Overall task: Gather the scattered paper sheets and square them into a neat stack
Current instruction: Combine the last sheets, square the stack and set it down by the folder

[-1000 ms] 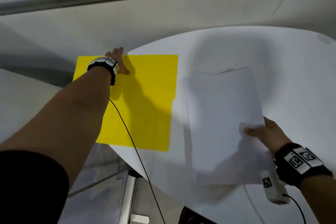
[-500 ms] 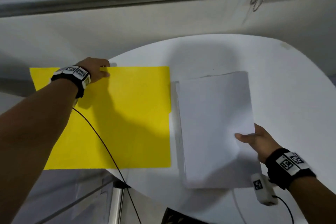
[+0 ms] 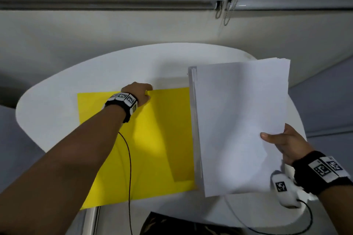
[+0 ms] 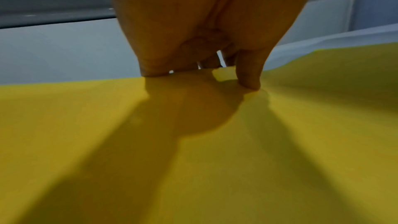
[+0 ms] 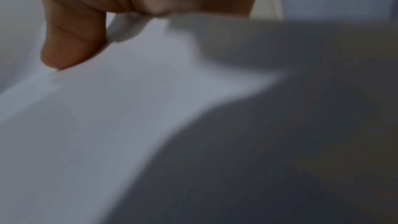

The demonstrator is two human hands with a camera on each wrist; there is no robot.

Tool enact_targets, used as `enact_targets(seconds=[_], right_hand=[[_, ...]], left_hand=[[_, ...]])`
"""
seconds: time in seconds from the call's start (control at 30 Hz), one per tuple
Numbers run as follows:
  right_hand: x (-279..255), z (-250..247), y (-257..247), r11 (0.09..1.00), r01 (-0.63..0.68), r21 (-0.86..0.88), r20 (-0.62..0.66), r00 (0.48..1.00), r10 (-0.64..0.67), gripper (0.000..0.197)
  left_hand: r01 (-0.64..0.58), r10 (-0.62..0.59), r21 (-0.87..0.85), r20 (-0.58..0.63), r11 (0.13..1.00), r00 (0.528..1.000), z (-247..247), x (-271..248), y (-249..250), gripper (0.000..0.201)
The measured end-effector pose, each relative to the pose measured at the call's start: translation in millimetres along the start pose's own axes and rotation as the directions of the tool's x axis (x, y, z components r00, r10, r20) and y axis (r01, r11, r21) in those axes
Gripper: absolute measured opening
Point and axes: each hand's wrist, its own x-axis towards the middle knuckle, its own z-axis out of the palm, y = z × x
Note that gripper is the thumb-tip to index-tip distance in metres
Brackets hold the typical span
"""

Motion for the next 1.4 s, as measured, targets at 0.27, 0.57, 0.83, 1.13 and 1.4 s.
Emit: enact_targets(seconds=[0.27,0.57,0.83,1.13,1.4], right_hand=[[21.3,13.2,56.5,0.995,-0.102,0.024,0.012,0.995,0.101,0.054],[26.7,32.7,89.5,0.979,-0.197,-0.061,-0.078,0.978,0.192,0.047],[34.7,41.6,95.9,0.967,-0.147,-0.210,-0.135,0.983,0.121,0.030],[36.1,44.7,99.0,0.952,-0.148,-0.267,-0.163,0.981,0.106,0.025],[31.1,45.8,99.3,0.933,-0.124,-0.336,-0.167,0.983,0.071,0.054]], left_hand=[[-0.072,0.072,0.005,0.022,0.997,0.997,17.0,3.3,87.1,0.044],[-0.063,0.067,0.080,-0.051,0.995,0.996,25.6,2.6,97.5,0.038],[0.396,-0.430,-0.227,-0.128,0.890,0.894,33.8,-58.8,30.3,0.067],[0.648,-0.674,-0.395,0.091,0.651,0.733,98.9,-150.6,4.3,0.111],[0.670,-0.693,-0.516,0.186,0.535,0.697,91.3,-155.0,-32.9,0.104]])
